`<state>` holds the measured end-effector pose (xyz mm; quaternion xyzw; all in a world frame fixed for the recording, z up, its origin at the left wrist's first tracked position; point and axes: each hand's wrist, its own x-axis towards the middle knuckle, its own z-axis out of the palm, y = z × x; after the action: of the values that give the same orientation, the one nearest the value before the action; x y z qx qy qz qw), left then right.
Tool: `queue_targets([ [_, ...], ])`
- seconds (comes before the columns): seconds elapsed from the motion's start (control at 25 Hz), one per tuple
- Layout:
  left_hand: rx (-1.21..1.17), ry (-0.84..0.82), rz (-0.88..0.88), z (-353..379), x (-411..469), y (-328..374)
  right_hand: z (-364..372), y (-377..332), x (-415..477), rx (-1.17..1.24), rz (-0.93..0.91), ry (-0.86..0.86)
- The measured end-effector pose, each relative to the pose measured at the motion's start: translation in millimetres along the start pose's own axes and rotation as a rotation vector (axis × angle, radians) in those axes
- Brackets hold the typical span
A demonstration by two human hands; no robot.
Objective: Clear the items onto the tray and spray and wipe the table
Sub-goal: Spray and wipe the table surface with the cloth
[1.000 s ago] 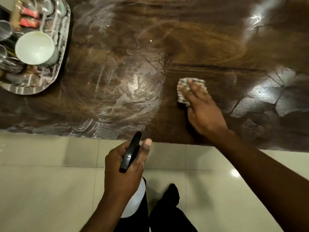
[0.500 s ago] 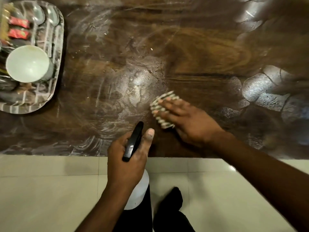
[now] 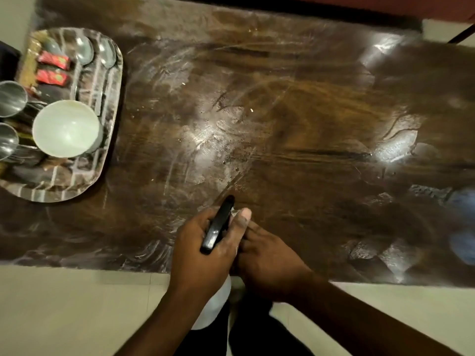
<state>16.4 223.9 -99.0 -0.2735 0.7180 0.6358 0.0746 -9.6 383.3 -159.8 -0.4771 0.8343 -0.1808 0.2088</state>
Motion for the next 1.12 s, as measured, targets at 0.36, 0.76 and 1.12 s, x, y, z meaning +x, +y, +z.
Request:
queue_targets([
  [0.36, -0.021, 0.061, -0.045, -4.3, 37.4, 21.3, -89.6, 127.1, 66.3, -0.007, 0.738, 0.367],
  [0.76, 0.081, 0.111, -0.02, 18.3, 86.7, 58.2, -90.4, 150.1, 55.8, -0.199, 0.055, 0.013],
  [1.12, 0.106, 0.15, 0.001, 36.8, 112.7, 74.7, -110.3, 164.2, 110.6, -0.032, 0.343, 0.191],
])
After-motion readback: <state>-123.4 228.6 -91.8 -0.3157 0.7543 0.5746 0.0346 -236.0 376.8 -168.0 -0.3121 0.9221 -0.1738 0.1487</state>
